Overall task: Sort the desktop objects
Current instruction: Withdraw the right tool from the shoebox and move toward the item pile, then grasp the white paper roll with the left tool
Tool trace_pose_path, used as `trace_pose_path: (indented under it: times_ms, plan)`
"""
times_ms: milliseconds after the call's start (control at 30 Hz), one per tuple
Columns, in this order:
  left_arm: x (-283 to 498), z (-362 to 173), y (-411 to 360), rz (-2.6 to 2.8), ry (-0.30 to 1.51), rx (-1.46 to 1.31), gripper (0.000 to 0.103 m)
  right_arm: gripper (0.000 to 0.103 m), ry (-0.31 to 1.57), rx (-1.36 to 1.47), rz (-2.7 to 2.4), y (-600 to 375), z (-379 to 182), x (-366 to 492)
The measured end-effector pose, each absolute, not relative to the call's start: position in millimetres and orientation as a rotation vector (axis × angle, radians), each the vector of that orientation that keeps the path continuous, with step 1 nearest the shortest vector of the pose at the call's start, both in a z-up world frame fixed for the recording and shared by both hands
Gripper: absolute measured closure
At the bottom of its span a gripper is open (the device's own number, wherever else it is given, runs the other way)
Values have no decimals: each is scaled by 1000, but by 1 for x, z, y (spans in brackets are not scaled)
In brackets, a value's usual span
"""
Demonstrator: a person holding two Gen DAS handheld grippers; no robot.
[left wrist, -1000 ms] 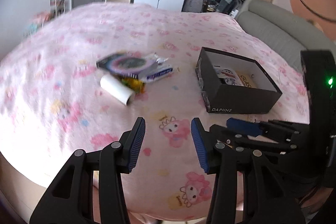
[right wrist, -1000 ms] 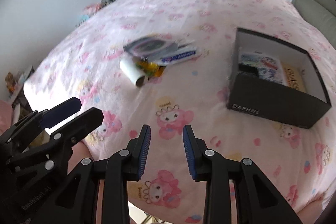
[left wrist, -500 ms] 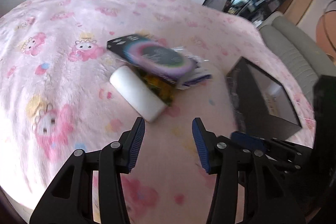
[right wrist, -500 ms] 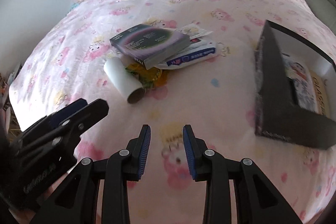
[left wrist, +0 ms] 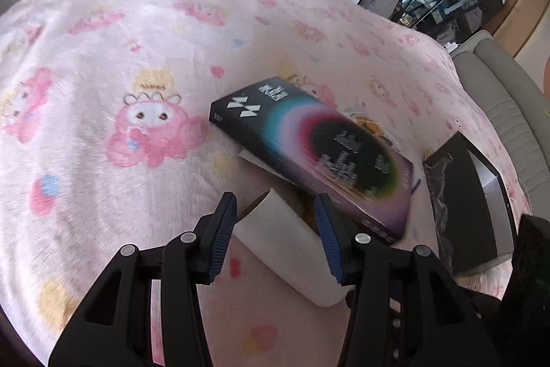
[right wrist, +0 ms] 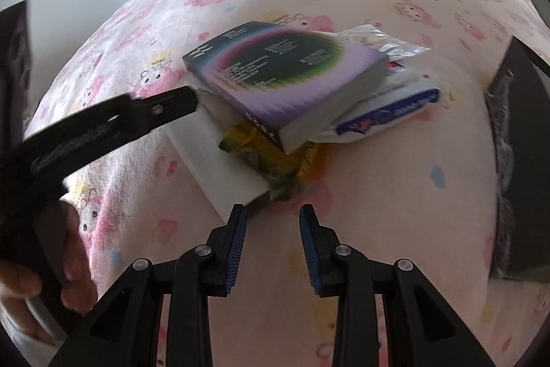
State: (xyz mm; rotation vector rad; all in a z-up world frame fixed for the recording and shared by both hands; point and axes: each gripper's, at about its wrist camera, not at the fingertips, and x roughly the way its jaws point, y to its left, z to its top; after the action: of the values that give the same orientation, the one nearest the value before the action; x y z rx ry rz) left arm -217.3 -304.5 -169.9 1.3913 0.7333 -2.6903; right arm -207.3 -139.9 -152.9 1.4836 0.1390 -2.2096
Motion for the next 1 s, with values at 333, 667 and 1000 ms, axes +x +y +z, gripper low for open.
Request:
trace_pose_path:
  times_ms: [333,667,1000]
  plan:
    - [-175,-165,-284,-2689,778,1410,41,75,42,1537,-2154,-127,-159,-203]
    - [-140,-169,-297,-2667,985,1286,49,67,129,1475,-2158,-134,-157,-199]
    - [-133,-183,-303,-2642,1033,1277,64,56,160,1387,-2117,-152,-157,-199]
